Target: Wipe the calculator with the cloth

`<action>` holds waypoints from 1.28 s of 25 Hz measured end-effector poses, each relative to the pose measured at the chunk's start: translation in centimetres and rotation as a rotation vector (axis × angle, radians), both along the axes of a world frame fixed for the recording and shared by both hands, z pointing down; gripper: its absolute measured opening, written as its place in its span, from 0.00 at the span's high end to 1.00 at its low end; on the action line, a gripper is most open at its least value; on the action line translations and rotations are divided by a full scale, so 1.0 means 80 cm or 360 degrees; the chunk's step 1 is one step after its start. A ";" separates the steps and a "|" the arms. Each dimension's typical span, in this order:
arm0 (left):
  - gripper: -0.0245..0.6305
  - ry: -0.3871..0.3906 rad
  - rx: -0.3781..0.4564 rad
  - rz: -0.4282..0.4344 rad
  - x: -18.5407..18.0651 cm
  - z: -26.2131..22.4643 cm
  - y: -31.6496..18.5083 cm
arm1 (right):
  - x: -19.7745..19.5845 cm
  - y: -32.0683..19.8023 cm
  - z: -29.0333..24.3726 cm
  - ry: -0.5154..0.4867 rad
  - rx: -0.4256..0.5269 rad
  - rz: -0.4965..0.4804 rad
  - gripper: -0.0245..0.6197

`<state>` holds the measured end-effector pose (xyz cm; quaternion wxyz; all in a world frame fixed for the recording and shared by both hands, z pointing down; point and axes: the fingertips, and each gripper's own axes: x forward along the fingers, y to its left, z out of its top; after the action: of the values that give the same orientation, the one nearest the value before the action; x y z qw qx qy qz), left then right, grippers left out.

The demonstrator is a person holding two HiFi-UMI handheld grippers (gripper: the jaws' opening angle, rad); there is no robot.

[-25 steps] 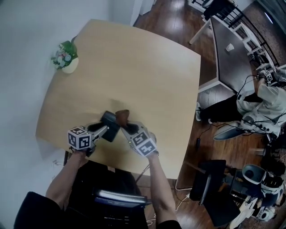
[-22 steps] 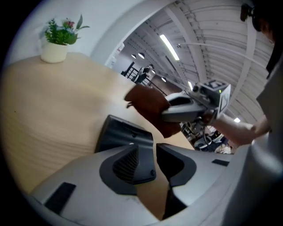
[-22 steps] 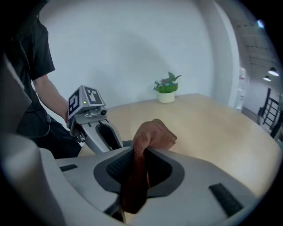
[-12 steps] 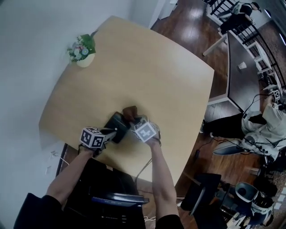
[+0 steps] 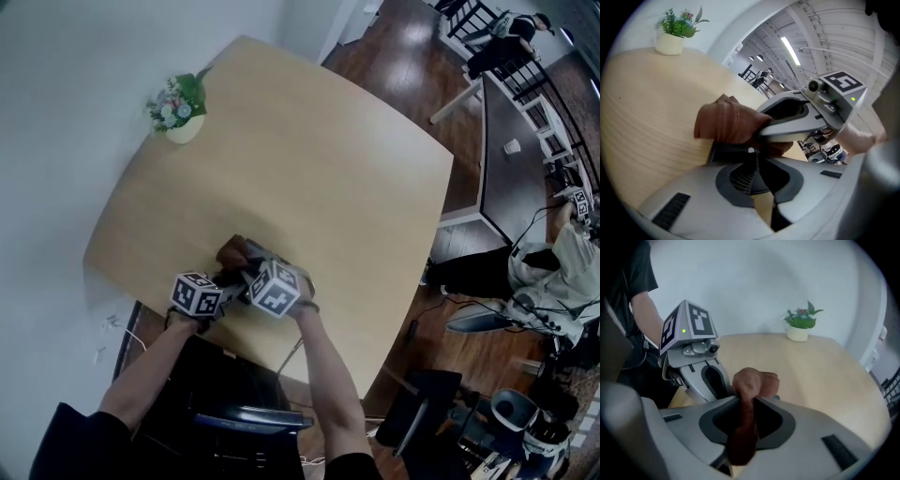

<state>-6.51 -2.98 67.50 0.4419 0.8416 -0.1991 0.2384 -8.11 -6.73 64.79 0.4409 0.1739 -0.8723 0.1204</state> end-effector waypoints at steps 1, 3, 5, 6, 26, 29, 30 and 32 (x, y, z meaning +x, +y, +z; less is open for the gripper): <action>0.91 0.0004 -0.0004 -0.0002 -0.001 0.000 -0.001 | 0.010 -0.010 -0.002 -0.0008 -0.0006 0.0057 0.83; 0.91 0.0012 -0.0012 -0.0006 -0.002 0.000 -0.002 | 0.036 -0.029 0.003 0.0052 -0.0007 0.0151 0.84; 0.91 0.0019 -0.0022 -0.0010 -0.003 0.000 -0.002 | 0.069 -0.043 0.021 0.0185 -0.0004 0.0217 0.84; 0.91 0.0020 -0.0028 -0.0012 -0.003 0.001 -0.002 | 0.085 -0.048 0.026 0.0231 -0.0002 0.0257 0.84; 0.92 0.0019 -0.0075 -0.0002 -0.004 0.002 -0.003 | 0.102 -0.019 -0.013 -0.0193 -0.0071 0.0407 0.84; 0.92 0.0019 -0.0077 -0.0005 -0.003 0.003 -0.003 | 0.076 -0.009 0.001 -0.0276 -0.0165 0.0289 0.84; 0.92 0.0016 -0.0076 -0.0004 -0.002 0.003 -0.003 | 0.077 -0.008 0.015 -0.0237 -0.0187 0.0284 0.84; 0.93 0.0014 -0.0073 0.0000 -0.001 0.003 -0.003 | 0.089 -0.014 0.032 -0.0185 -0.0203 0.0323 0.84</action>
<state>-6.60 -3.21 67.73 0.4619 0.8323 -0.1917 0.2392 -1.02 -7.85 67.38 0.3854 0.2254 -0.8648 0.2295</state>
